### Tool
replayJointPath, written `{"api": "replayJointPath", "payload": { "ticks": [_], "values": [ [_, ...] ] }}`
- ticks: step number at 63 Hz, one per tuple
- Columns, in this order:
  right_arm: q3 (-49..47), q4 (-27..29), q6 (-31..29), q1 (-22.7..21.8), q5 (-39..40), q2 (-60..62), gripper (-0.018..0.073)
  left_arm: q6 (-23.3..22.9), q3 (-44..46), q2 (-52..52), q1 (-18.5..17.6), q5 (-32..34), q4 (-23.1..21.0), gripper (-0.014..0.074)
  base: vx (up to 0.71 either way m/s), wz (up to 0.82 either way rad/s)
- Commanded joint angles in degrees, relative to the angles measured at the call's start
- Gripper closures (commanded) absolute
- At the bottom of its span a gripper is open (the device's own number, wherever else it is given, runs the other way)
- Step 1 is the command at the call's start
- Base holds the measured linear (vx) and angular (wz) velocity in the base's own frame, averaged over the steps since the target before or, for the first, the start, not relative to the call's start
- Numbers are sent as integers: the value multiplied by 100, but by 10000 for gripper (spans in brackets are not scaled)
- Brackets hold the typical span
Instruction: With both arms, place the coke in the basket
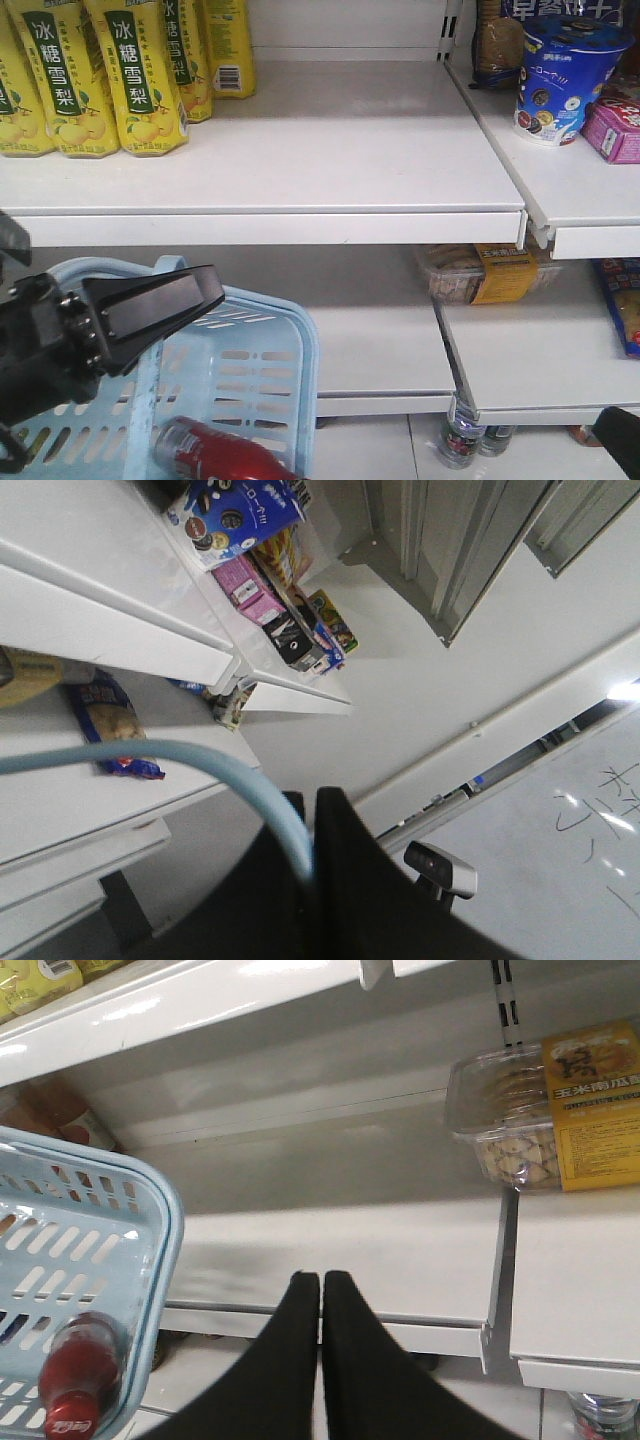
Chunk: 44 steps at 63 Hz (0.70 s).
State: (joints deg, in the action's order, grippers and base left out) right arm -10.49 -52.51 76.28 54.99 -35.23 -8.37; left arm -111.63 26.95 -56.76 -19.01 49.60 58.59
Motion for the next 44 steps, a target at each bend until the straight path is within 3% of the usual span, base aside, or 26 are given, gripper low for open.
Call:
{"api": "replayJointPath", "payload": {
  "ticks": [1,34,44],
  "values": [
    [-154,-296,-25,-12,254,-64,564,651,-58,528,-38,385,-831,603,0,0],
    [-154,-296,-25,-12,254,-64,564,4249,-1522,1912,-38,-270,-2577,603,0,0],
    [-154,-296,-25,-12,254,-64,564,5237,-1783,2020,-38,-497,-3458,603,0,0]
  ]
}}
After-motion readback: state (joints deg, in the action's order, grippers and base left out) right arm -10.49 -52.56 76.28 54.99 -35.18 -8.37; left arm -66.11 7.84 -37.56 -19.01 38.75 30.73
